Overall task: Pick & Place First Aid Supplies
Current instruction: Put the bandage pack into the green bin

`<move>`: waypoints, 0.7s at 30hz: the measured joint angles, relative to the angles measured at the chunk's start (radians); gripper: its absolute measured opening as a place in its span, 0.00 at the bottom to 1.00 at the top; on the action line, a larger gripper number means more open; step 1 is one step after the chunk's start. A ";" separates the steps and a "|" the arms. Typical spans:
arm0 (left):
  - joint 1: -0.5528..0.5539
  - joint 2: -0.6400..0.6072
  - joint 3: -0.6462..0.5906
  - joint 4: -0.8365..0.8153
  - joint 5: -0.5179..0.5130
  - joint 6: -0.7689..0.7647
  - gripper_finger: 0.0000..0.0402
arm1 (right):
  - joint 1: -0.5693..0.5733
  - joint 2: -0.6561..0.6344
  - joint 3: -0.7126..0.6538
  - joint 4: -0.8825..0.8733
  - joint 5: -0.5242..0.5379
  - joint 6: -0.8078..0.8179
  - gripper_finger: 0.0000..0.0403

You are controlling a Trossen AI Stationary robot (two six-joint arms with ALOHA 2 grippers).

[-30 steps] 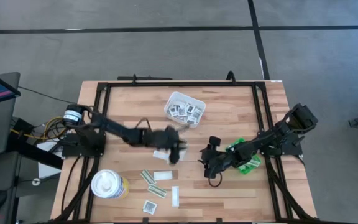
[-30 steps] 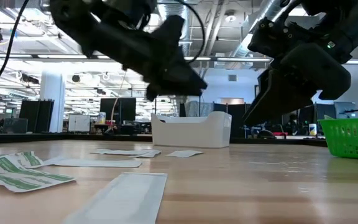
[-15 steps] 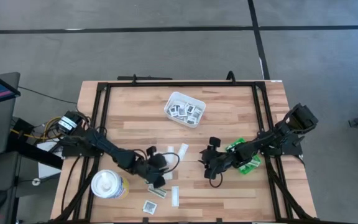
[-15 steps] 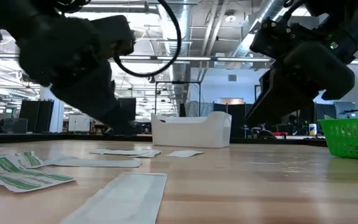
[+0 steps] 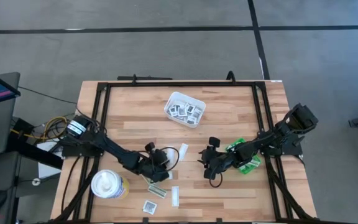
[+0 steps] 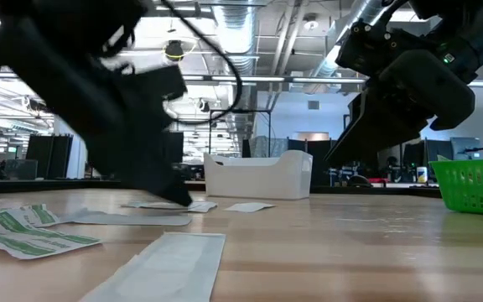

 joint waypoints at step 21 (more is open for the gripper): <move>0.032 0.038 -0.001 0.369 0.136 0.252 0.01 | 0.000 0.000 0.000 0.061 0.001 -0.020 0.34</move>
